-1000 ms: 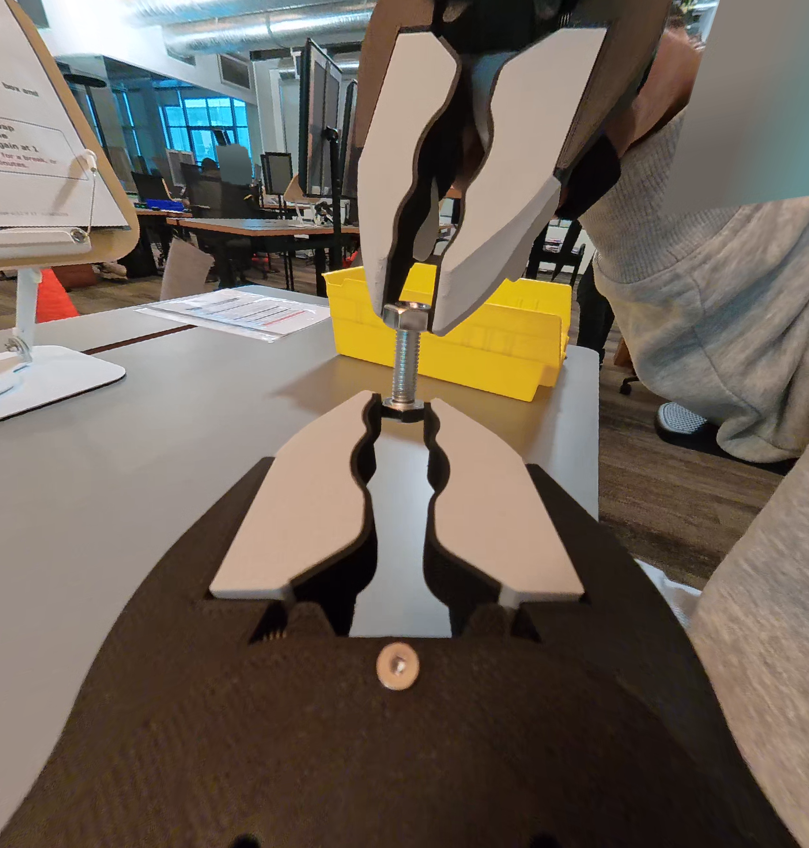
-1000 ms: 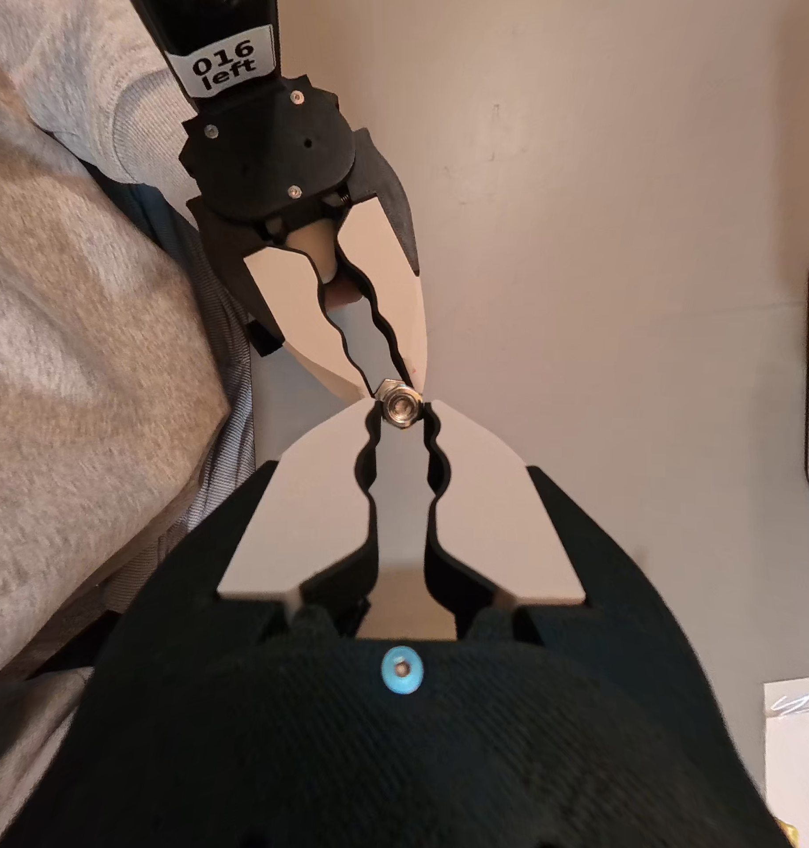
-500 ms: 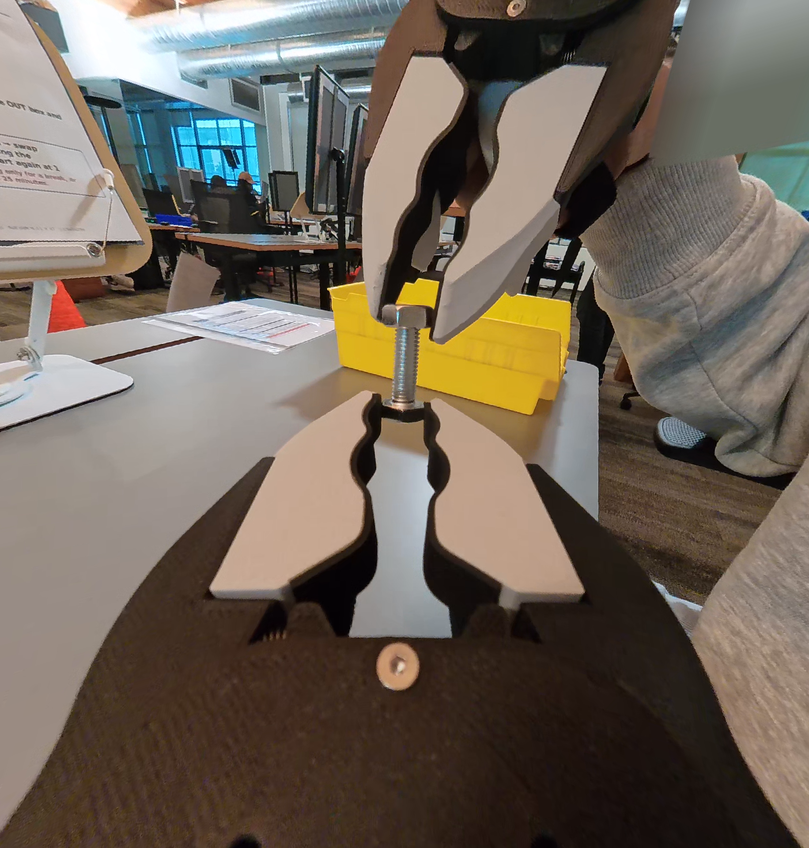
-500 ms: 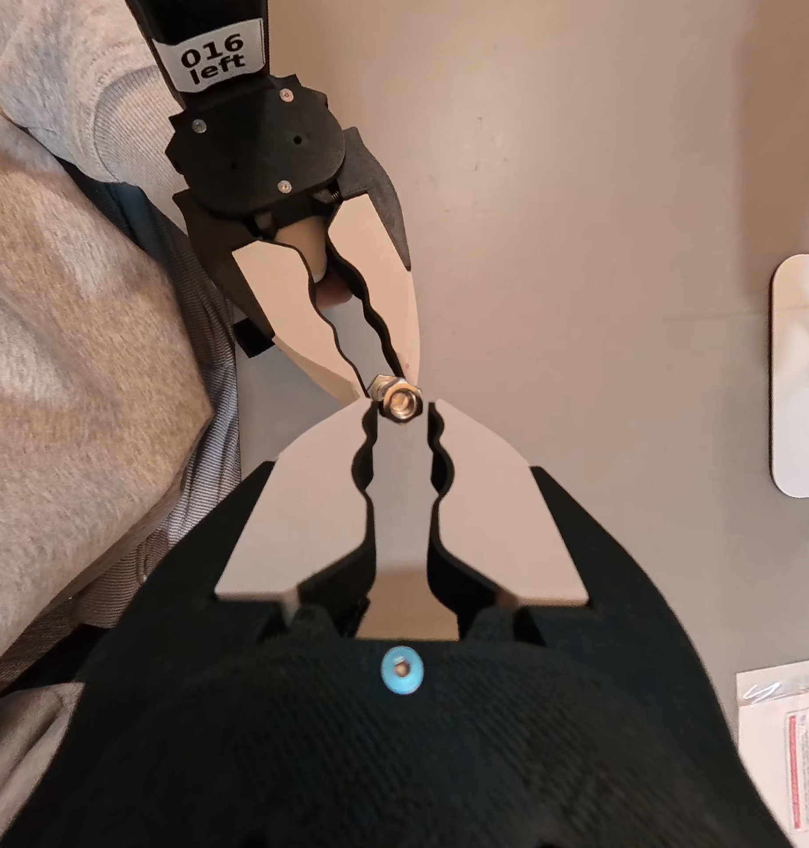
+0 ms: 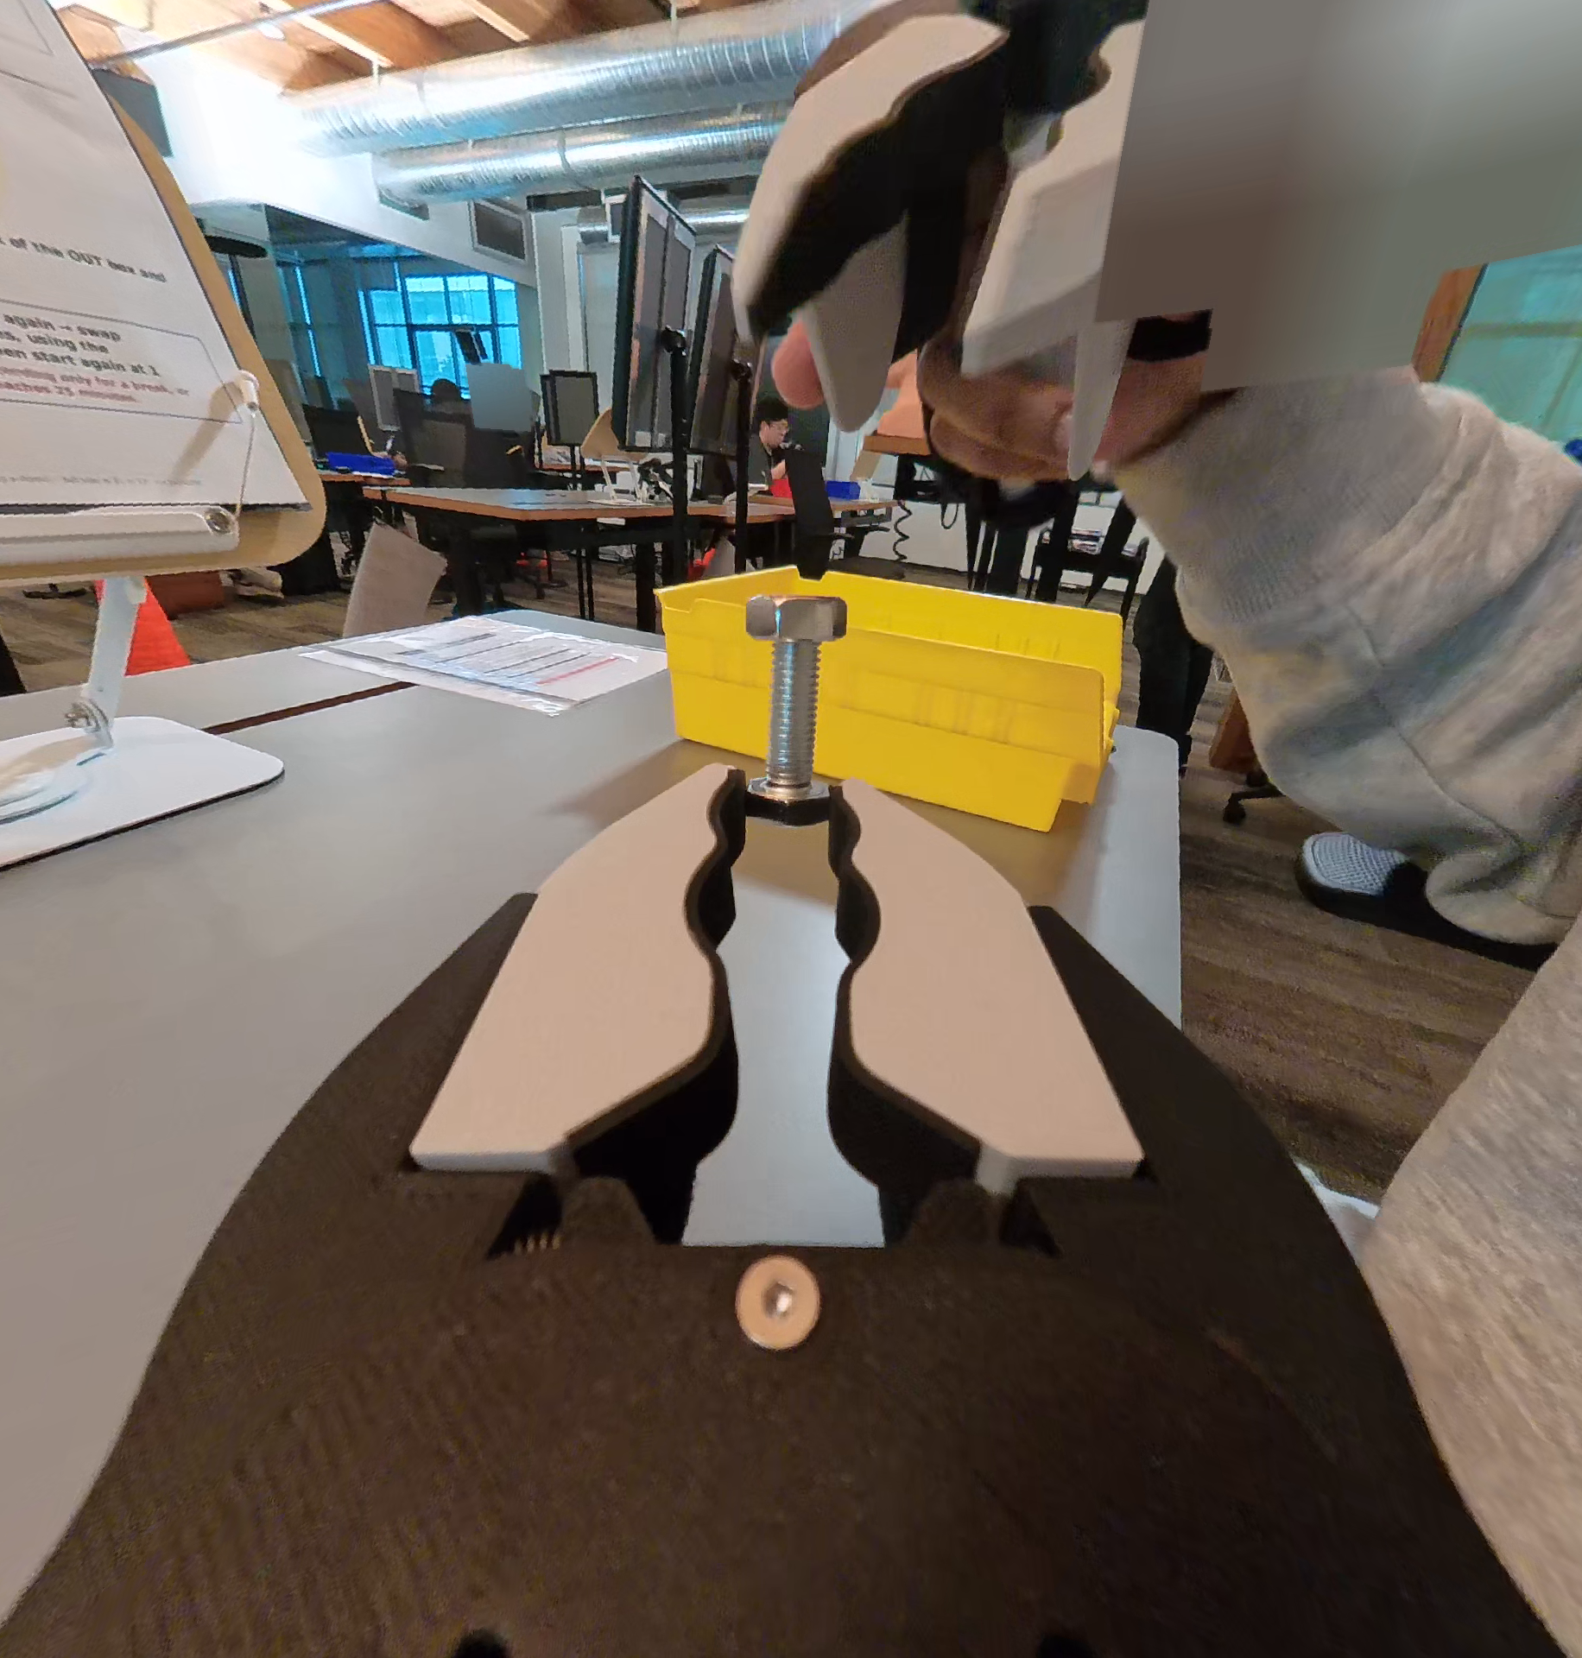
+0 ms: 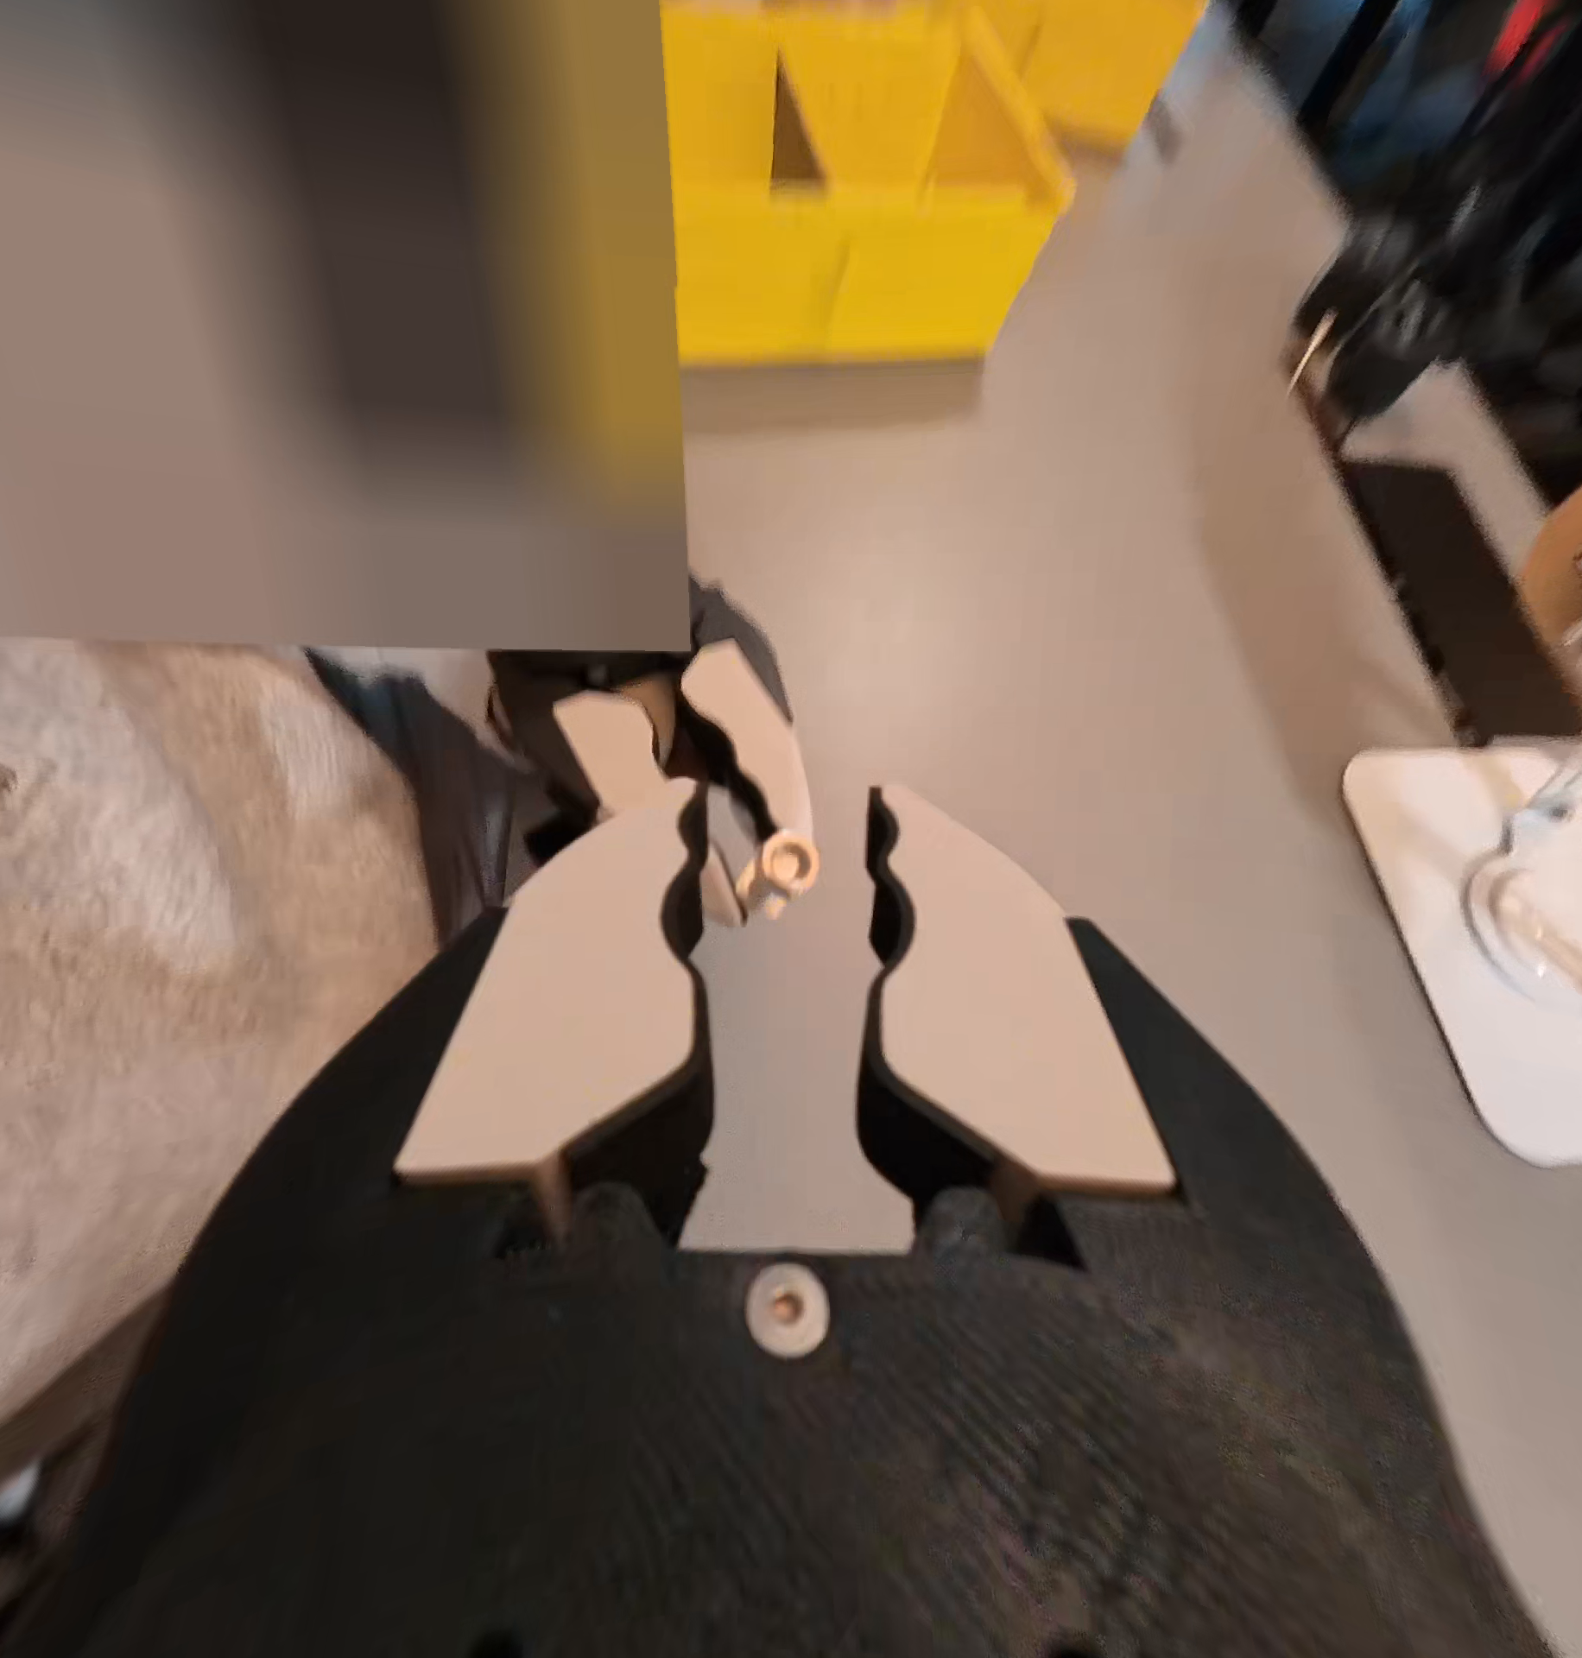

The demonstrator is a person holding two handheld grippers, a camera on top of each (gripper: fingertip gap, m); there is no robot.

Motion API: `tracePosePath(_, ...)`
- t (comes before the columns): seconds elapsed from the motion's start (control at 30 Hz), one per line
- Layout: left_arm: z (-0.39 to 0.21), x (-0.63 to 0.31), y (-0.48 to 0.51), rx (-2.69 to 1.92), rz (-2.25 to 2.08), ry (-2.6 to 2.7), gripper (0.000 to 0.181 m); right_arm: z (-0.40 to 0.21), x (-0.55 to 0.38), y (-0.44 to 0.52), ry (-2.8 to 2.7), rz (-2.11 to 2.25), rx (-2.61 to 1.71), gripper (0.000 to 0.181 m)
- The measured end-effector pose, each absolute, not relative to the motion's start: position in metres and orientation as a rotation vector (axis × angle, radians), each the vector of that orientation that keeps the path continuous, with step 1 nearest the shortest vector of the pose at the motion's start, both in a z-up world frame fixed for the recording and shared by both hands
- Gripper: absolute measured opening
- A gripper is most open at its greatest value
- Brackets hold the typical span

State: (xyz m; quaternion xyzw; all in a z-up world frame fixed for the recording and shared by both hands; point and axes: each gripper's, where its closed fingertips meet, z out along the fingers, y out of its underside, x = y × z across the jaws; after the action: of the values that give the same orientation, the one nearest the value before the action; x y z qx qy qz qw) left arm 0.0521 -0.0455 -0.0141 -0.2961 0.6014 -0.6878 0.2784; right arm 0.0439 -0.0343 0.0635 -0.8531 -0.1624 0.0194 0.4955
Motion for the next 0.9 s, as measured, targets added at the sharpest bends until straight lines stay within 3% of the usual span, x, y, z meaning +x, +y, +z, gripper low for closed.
tracePosePath(0.07, -0.012, 0.052, -0.044, -0.792, -1.854, 1.599, 0.018, 0.081, 0.044, -0.03, -0.295, 0.061, -1.849, 0.043)
tracePosePath(0.17, -0.012, 0.052, -0.042, -0.792, -1.86, 1.588, 0.018, 0.096, 0.051, -0.039, -0.064, 0.108, -1.469, 0.042)
tracePosePath(0.23, -0.012, 0.052, -0.042, -0.794, -1.869, 1.582, 0.018, 0.083, 0.068, -0.061, 0.153, 0.085, -1.226, 0.037)
tracePosePath(0.3, -0.012, 0.052, -0.042, -0.794, -1.872, 1.585, 0.018, 0.05, 0.089, -0.08, 0.379, 0.089, -1.113, 0.048)
tracePosePath(0.47, -0.015, 0.051, -0.047, -0.787, -1.885, 1.608, 0.018, 0.029, 0.078, -0.067, 0.423, 0.365, -1.16, 0.058)
tracePosePath(0.63, -0.017, 0.052, -0.049, -0.789, -1.878, 1.625, 0.018, 0.025, 0.051, -0.056, 0.206, 0.141, -1.324, 0.053)
tracePosePath(0.9, -0.021, 0.05, -0.053, -0.792, -1.881, 1.657, 0.018, 0.025, 0.048, -0.056, 0.223, 0.19, -1.311, 0.052)
